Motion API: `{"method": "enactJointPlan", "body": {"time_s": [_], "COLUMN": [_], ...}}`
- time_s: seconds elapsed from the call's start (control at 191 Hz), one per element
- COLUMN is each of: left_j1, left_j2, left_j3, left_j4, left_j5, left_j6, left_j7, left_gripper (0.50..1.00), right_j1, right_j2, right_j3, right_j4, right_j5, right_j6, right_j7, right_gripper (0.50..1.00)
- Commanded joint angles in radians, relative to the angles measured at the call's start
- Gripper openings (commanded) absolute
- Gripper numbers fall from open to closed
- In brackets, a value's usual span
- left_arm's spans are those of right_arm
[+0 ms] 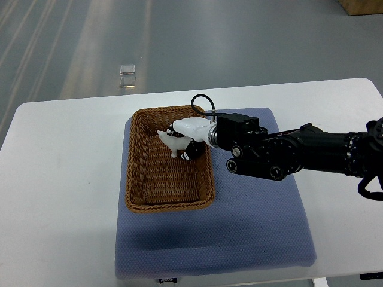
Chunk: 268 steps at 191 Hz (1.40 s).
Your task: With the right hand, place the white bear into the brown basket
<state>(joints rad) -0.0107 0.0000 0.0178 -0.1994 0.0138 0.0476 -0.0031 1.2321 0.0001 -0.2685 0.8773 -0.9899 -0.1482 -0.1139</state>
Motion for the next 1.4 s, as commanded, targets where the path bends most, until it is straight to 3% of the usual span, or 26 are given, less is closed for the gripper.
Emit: {"method": "enactJointPlan", "body": {"time_s": [0.0, 0.115, 0.68, 0.81, 0.978, 1.213, 1.396], "left_j1": [0.000, 0.000, 0.000, 0.000, 0.000, 0.000, 0.000], "left_j2": [0.000, 0.000, 0.000, 0.000, 0.000, 0.000, 0.000], "left_j3": [-0.001, -0.001, 0.001, -0.001, 0.001, -0.001, -0.001], "left_j4": [0.000, 0.000, 0.000, 0.000, -0.008, -0.023, -0.023], "left_j5": [0.000, 0.000, 0.000, 0.000, 0.000, 0.000, 0.000], "left_j6": [0.000, 0.000, 0.000, 0.000, 0.000, 0.002, 0.000], "left_j7": [0.000, 0.000, 0.000, 0.000, 0.000, 0.000, 0.002], "left_gripper": [1.000, 1.000, 1.000, 1.000, 1.000, 1.000, 1.000], "right_j1": [0.003, 0.010, 0.061, 0.055, -0.092, -0.327, -0.451], "right_j2": [0.000, 0.000, -0.051, -0.130, -0.186, -0.153, -0.092], "right_j3": [0.002, 0.009, 0.149, 0.337, 0.661, 1.078, 1.325], "right_j4": [0.000, 0.002, 0.015, 0.015, 0.015, 0.006, -0.011], "right_j5": [0.004, 0.011, 0.025, 0.025, 0.042, 0.062, 0.298], "right_j6": [-0.001, 0.001, 0.064, 0.113, 0.131, 0.122, 0.133], "right_j7": [0.000, 0.000, 0.000, 0.005, 0.008, 0.016, 0.057], "right_gripper": [0.825, 0.860, 0.862, 0.862, 0.862, 0.866, 0.881]}}
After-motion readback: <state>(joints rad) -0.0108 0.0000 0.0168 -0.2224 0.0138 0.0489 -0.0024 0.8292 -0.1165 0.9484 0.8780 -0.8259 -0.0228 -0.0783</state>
